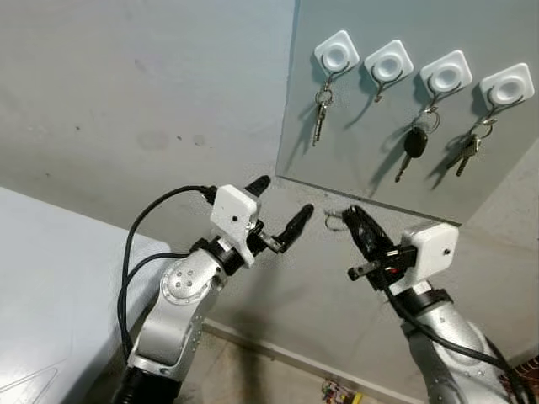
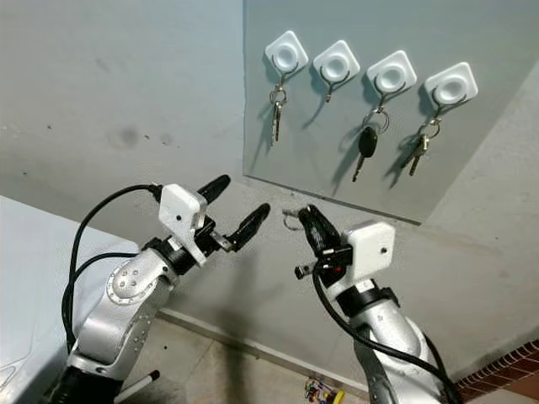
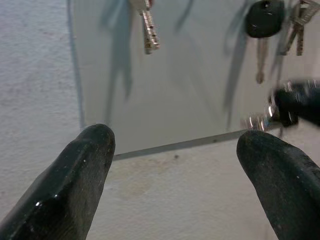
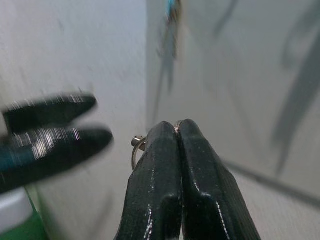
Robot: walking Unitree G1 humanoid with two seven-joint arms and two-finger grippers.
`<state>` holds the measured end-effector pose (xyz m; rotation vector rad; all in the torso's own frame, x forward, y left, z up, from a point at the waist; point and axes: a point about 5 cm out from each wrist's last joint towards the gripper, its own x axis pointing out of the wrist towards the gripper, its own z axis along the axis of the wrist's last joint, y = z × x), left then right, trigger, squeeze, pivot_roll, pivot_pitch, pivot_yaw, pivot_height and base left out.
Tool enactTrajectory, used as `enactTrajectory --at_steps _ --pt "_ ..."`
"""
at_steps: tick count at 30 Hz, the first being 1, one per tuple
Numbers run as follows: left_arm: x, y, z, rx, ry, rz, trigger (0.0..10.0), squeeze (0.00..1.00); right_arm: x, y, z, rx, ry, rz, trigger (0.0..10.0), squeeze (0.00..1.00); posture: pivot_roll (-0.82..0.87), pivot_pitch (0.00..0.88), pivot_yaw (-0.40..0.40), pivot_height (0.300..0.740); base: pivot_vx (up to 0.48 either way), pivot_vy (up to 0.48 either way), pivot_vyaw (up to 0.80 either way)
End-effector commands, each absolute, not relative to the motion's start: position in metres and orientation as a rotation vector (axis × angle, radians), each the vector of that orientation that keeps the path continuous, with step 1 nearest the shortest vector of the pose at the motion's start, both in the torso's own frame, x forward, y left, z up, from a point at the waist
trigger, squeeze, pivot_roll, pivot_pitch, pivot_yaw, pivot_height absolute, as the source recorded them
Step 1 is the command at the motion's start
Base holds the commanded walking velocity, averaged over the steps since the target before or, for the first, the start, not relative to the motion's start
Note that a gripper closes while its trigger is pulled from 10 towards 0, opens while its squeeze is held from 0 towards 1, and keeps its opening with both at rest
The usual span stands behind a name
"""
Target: Hang keys on a hook
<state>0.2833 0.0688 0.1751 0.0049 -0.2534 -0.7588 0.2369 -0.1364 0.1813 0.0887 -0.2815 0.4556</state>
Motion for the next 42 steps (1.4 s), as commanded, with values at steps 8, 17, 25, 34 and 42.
enactTrajectory --at_steps 8,17,25,34,42 --pt "0.286 0.064 0.208 0.006 -0.341 -0.798 10.0 0.00 0.238 -0.126 0.221 0.119 -0.419 0.498 10.0 0.00 -0.07 0.036 -0.031 0.711 0.000 0.000 0.00" --pt "0.284 0.060 0.222 0.004 -0.389 -0.832 10.0 0.00 0.241 -0.123 0.241 0.130 -0.479 0.523 10.0 0.00 -0.07 0.025 -0.029 0.711 0.000 0.000 0.00" --pt "0.282 0.057 0.229 0.001 -0.403 -0.850 10.0 0.00 0.246 -0.125 0.251 0.146 -0.513 0.515 10.0 0.00 -0.06 0.021 -0.032 0.711 0.000 0.000 0.00" --pt "0.275 0.052 0.227 -0.018 -0.384 -0.884 10.0 0.00 0.257 -0.127 0.260 0.163 -0.538 0.513 10.0 0.00 -0.06 0.018 -0.033 0.711 0.000 0.000 0.00" --pt "0.273 0.051 0.225 -0.020 -0.370 -0.894 10.0 0.00 0.267 -0.129 0.266 0.152 -0.559 0.521 10.0 0.00 -0.05 0.021 -0.036 0.711 0.000 0.000 0.00"
